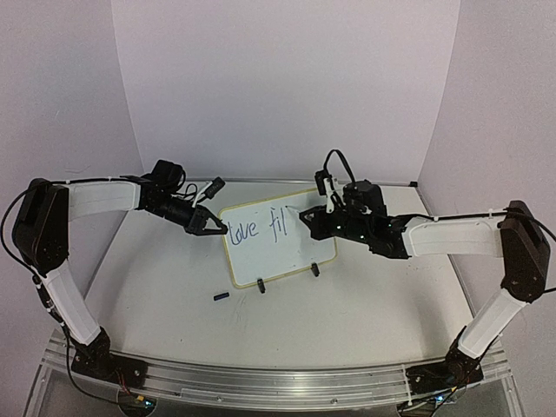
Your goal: Write a sentence on the whiteboard
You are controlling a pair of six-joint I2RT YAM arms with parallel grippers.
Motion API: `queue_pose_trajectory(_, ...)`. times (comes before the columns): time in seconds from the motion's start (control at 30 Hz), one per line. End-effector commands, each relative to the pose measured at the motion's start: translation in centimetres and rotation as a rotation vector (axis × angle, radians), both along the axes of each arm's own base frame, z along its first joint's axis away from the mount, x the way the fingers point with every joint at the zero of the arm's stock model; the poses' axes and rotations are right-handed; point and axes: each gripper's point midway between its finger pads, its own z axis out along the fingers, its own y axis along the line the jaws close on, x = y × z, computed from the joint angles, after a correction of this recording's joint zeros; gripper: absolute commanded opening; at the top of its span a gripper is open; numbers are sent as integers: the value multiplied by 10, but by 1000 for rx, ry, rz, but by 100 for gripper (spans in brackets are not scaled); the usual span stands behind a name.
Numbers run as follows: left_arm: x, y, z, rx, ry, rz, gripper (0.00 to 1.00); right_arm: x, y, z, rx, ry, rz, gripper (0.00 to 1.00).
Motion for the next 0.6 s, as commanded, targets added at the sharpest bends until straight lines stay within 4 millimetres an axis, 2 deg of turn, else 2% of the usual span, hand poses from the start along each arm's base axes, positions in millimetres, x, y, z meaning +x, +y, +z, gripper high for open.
queue_pose_trajectory(0.0,10,0,-3,45,-64,-1,0,5,-1,0,-3,-11,-18,0)
queue_pose_trajectory(0.57,9,0,-2,45,-64,-1,0,-22,-14,-39,-12,99,9,0)
